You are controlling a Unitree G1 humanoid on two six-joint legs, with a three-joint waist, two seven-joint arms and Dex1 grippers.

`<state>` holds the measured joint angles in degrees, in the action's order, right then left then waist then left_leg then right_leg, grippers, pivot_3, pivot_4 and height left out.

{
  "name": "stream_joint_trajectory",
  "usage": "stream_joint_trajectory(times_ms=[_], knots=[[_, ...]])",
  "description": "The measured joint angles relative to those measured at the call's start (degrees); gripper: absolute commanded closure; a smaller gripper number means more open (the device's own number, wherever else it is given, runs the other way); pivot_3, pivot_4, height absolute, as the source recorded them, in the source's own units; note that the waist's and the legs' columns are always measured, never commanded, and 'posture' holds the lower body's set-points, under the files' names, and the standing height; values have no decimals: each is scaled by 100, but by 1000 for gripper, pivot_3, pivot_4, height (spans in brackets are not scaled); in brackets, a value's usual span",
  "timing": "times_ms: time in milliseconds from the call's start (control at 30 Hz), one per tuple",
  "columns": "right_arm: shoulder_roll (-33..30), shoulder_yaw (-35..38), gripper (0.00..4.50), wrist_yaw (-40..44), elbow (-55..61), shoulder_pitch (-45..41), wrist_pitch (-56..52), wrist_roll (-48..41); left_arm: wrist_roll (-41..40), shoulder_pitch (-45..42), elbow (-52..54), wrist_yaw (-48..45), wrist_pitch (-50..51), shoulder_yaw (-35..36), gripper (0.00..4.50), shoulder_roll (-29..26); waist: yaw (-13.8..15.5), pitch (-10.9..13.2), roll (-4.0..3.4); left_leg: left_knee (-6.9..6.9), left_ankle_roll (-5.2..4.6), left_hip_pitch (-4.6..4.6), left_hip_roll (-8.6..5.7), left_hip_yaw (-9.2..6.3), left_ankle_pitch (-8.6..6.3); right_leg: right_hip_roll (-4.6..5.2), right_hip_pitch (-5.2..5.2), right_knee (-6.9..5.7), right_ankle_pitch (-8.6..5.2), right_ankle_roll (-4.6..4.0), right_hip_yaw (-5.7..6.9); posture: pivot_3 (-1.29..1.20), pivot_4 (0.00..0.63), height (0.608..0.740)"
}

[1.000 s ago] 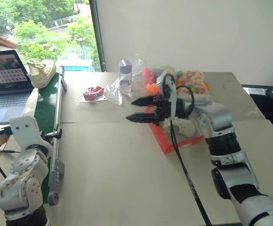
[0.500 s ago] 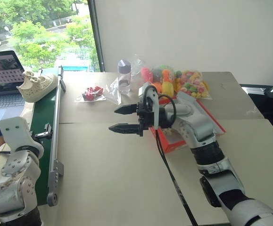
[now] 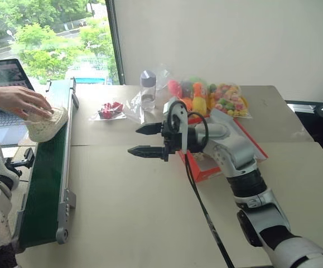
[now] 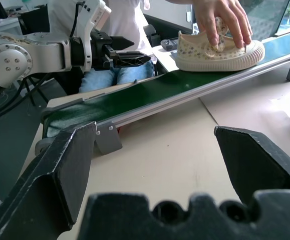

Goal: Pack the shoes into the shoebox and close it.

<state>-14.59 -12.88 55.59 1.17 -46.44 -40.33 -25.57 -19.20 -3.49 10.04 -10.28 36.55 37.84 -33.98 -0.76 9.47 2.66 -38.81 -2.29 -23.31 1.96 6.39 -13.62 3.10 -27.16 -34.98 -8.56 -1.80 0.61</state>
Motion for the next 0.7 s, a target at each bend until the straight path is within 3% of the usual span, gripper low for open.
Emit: stream_joint_trajectory(times_ms=[400, 700], knots=[[-75, 2, 0, -197, 325, 79, -190, -47, -31, -70, 59, -60, -41, -302, 44, 192, 8, 0, 0, 6, 9, 3, -2, 1, 4, 23, -2, -7, 2, 8, 32, 0, 150, 740], [-190, 24, 0, -317, 585, 180, -434, -137, -605, -87, 497, -505, 162, -617, 44, 367, 5, -1, 1, 5, 7, 2, -4, 4, 4, 23, 1, -4, -2, 23, 33, 0, 150, 740]])
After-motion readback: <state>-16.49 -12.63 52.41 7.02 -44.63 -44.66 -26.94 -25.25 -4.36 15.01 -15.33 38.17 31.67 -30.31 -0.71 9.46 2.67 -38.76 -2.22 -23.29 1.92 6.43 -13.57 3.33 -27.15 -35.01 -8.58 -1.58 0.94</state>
